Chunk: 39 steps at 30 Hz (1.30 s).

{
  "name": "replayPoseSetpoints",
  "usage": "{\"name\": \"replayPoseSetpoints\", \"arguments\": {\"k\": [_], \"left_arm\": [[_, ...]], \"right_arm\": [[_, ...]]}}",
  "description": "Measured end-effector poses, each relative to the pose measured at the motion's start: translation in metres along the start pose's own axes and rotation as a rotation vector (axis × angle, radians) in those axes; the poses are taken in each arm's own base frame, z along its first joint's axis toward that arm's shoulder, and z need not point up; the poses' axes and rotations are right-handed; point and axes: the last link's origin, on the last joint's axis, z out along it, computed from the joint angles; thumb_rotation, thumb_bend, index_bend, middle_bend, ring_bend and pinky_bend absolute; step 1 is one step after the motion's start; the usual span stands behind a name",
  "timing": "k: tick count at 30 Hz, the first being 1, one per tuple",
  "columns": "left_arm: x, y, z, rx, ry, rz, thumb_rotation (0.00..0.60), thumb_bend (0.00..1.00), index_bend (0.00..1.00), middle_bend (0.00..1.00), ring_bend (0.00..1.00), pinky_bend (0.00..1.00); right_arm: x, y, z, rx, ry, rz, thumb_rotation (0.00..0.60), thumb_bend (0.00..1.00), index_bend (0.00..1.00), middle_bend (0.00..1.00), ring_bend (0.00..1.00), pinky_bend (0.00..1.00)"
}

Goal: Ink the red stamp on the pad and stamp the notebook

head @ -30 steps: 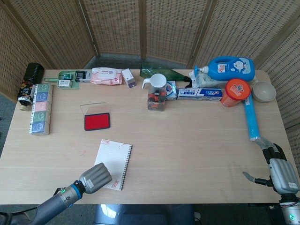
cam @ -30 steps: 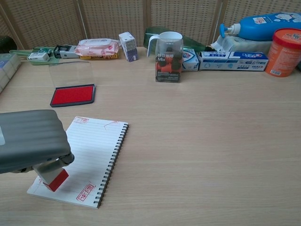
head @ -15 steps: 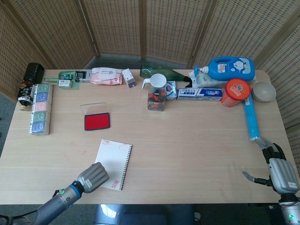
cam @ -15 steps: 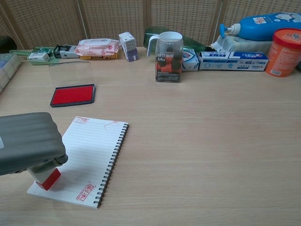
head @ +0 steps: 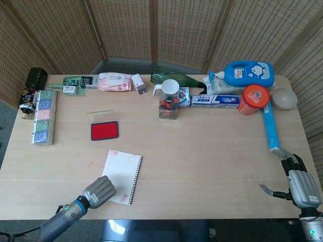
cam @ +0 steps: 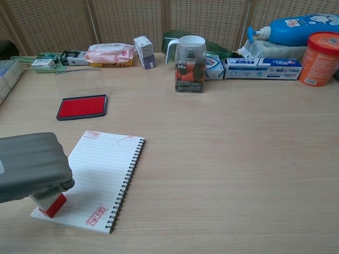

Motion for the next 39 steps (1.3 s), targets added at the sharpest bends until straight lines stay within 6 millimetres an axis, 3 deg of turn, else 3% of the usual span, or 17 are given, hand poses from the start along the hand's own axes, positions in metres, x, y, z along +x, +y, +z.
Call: {"name": "replayPoseSetpoints", "arguments": {"k": [28,39], "left_arm": [[-0.012,0.009,0.005,-0.018,-0.028,0.002,0.600,0.36,0.70,1.00,1.00,1.00],[0.009,-0.009,-0.006,0.040,0.038,-0.019,0.600,0.36,0.70,1.00,1.00,1.00]], "right_arm": [[-0.001,-0.002,0.000,0.000,-0.005,0.009,0.433,0.00,0.00,0.00,0.00,0.00],[-0.002,-0.003,0.000,0.001,-0.007,0.003,0.437,0.00,0.00,0.00,0.00,0.00]]}}
